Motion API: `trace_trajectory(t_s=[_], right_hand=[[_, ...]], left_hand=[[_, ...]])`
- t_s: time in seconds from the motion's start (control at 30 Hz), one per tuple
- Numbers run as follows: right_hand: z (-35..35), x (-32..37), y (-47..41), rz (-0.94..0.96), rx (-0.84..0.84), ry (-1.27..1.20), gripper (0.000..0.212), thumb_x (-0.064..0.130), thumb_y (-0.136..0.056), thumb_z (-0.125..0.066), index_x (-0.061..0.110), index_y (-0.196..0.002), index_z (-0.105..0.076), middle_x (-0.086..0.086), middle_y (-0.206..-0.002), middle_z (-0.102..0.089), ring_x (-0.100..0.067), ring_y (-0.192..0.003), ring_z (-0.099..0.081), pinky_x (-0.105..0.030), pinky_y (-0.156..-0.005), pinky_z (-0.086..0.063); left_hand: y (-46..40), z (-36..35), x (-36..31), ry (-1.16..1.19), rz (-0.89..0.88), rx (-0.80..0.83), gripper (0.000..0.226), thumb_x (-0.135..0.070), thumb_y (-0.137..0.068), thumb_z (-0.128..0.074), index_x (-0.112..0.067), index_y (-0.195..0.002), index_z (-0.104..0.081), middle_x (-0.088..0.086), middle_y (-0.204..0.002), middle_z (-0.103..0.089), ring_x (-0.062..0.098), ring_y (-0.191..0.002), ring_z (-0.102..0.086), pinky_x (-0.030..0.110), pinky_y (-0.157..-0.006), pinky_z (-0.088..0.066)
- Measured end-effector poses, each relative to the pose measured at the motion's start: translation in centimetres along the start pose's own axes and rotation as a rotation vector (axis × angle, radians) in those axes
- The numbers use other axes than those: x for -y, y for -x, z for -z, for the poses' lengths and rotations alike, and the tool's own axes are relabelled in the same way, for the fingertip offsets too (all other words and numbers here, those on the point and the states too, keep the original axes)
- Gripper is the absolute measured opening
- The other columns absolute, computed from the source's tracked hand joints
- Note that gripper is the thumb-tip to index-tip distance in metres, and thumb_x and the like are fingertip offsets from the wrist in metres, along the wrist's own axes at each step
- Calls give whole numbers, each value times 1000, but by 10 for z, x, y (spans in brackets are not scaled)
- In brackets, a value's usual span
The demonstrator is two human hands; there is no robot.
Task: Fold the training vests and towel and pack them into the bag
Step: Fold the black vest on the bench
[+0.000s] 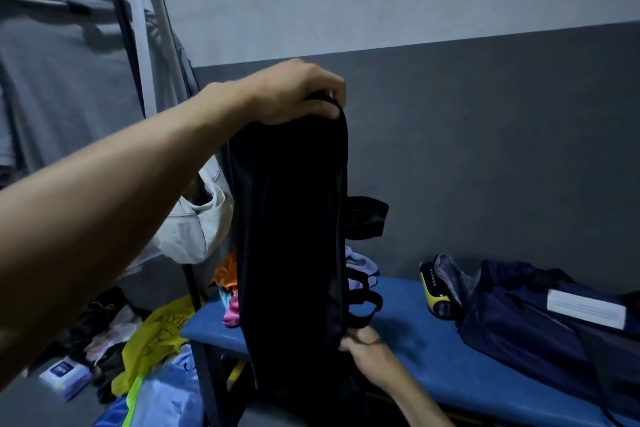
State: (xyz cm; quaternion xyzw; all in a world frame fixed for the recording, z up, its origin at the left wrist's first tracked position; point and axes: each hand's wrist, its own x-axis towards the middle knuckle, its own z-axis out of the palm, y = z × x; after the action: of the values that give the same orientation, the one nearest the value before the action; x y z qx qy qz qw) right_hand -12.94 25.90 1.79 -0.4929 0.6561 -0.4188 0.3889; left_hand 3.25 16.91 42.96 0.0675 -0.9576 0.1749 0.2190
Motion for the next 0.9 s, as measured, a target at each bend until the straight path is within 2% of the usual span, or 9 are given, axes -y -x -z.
trace_trajectory(t_s=[0.13, 0.2, 0.27, 0.37, 0.47, 0.57, 0.67, 0.8, 0.9], right_hand=[[-7, 4, 1, -44, -3, -24, 15, 19, -94, -58, 28, -88, -67, 13, -96, -70, -2, -91, -61, -15, -72, -45], [-11, 0, 3, -62, -16, -56, 14, 22, -94, -59, 30, -97, -69, 9, -110, -67, -4, -102, -60, -19, -88, -48], [-14, -8, 4, -56, 0, 17, 11, 25, -95, -58, 19, -98, -66, 1, -118, -58, -11, -108, -55, -25, -97, -45], [-17, -19, 12, -59, -37, 7, 25, 27, -90, -65, 13, -74, -52, 0, -98, -49, -9, -85, -54, -15, -70, -42], [-11, -37, 21, -55, -51, -33, 24, 34, -75, -72, 22, -61, -58, -2, -75, -57, -14, -68, -55, -35, -62, -40], [7, -58, 31, -91, -33, -20, 39, 18, -86, -72, 26, -50, -58, 10, -59, -52, -11, -62, -48, -30, -58, -32], [30, -66, 44, -123, -32, -52, 27, 42, -73, -68, 24, -57, -55, 3, -67, -56, -14, -69, -52, -35, -66, -35], [72, -92, 55, -254, -203, -152, 15, 26, -95, -65, 11, -93, -67, -4, -108, -64, -19, -107, -59, -37, -98, -43], [106, -93, 65, -297, -254, -306, 26, 24, -88, -74, 2, -101, -68, -18, -108, -70, -30, -101, -68, -40, -88, -51]], left_hand=[[1, 4, 0, -9, 35, -8, 13, -25, -99, -65, -15, -106, -68, -3, -103, -71, 3, -86, -55, 16, -76, -35], [2, 4, 2, -30, 49, -15, 14, -27, -99, -65, -17, -107, -68, -2, -104, -72, 11, -91, -59, 20, -78, -36], [4, 5, 3, -62, 59, -32, 14, -29, -99, -65, -18, -107, -68, 1, -104, -72, 22, -95, -63, 28, -80, -41], [8, 6, 6, -114, 95, -62, 15, -27, -99, -65, -15, -109, -68, 7, -106, -72, 31, -99, -64, 35, -83, -45], [14, 4, 11, -158, 121, -61, 16, -28, -100, -64, -16, -109, -68, 10, -105, -72, 35, -98, -64, 42, -84, -50], [24, -3, 18, -186, 181, -48, 13, -33, -100, -63, -22, -108, -66, 8, -103, -72, 36, -97, -63, 48, -82, -52], [33, -13, 28, -195, 263, -63, 13, -36, -99, -62, -26, -106, -65, 9, -106, -72, 38, -99, -62, 51, -81, -53], [45, -36, 44, -167, 409, -80, 15, -38, -98, -65, -26, -107, -67, 12, -109, -71, 41, -102, -62, 48, -84, -51], [53, -60, 55, -107, 494, -75, 17, -35, -97, -67, -21, -107, -69, 13, -110, -72, 40, -104, -63, 47, -87, -51]])
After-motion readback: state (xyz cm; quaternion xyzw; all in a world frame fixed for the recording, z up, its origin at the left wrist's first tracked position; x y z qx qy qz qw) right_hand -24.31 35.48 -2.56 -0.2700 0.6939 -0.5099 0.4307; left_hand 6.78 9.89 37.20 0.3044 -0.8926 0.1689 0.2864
